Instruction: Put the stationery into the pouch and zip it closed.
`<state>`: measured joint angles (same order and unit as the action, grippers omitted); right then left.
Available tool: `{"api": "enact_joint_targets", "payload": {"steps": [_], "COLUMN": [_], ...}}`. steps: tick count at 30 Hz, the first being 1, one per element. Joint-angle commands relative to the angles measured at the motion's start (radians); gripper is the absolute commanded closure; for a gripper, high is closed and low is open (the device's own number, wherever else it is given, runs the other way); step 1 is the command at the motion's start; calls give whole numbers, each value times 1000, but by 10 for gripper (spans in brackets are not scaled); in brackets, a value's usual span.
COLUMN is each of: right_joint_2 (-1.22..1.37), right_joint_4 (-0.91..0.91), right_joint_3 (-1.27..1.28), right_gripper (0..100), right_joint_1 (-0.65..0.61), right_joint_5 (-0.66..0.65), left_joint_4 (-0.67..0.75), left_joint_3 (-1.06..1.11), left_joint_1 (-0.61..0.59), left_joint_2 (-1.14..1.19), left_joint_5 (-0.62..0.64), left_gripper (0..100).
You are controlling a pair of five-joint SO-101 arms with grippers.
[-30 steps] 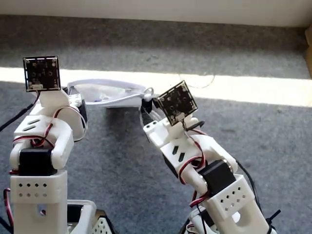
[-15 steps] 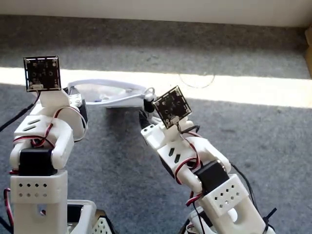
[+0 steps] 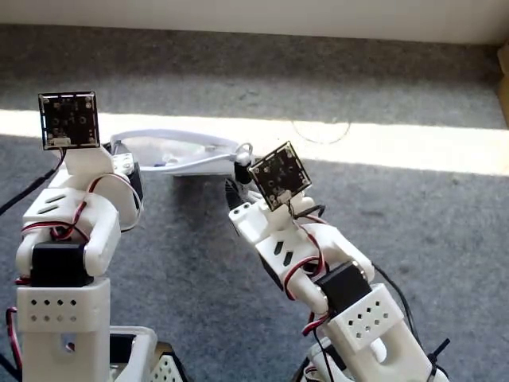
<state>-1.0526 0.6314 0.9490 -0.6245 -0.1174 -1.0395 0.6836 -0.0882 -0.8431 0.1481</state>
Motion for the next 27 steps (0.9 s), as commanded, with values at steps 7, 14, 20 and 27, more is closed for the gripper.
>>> {"api": "enact_joint_targets", "payload": {"steps": [7,14,20,27], "right_joint_2": [-24,-24,-25,-25], "right_joint_4": [-87,-197,-194,-193], "right_joint_3": [16,90,90,90], "right_gripper": [808,808,808,808], "right_joint_1": [-10,-10,22,50], "right_joint_5": [5,5,5,5], "left_joint_4": [-2,-2,-2,-2], "left_joint_3": [51,51,51,51], "left_joint_1": [-7,-8,-8,-8], "left_joint_2": [44,44,44,44], "left_joint_5": [-5,-5,-5,-5], "left_gripper": [989,989,989,989]}}
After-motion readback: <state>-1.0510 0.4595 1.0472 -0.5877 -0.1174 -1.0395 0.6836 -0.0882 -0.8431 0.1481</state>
